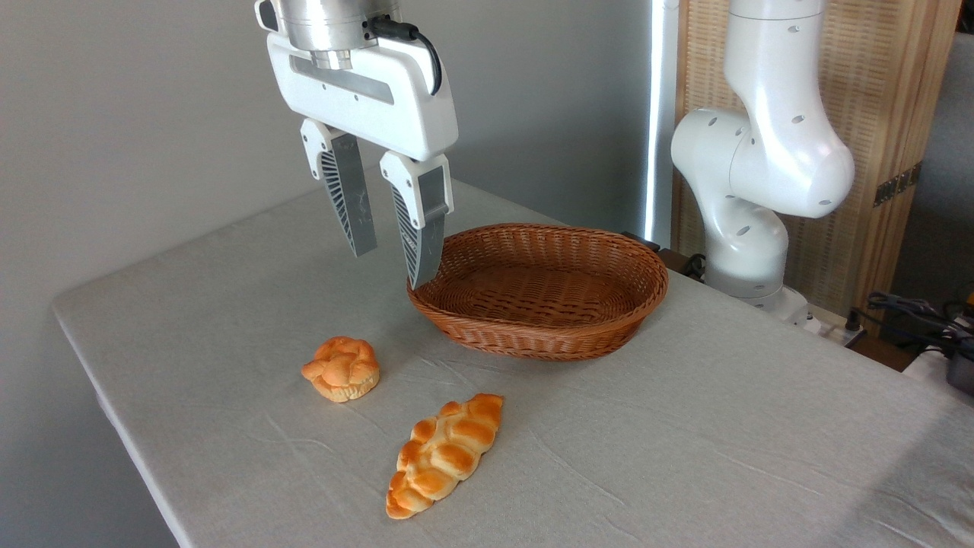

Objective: Put bread into the basket

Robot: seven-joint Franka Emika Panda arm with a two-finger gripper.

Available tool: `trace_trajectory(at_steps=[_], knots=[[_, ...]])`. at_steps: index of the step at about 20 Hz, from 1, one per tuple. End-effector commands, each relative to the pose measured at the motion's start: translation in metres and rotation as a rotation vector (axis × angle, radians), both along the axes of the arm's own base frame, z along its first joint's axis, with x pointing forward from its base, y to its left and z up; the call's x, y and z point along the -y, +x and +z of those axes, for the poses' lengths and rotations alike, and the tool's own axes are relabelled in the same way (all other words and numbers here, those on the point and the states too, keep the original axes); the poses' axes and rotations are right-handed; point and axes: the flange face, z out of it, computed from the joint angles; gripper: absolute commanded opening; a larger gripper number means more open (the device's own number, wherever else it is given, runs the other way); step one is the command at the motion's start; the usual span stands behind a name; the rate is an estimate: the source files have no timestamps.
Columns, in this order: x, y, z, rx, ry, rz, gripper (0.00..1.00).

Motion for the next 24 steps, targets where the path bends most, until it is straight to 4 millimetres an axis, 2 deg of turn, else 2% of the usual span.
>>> trace_trajectory(at_steps=[1, 24], knots=[[-0.0036, -0.0070, 0.0026, -0.020, -0.001, -0.019, 1.00], [-0.0061, -0.0067, 0.0035, -0.016, -0.001, -0.028, 1.00]])
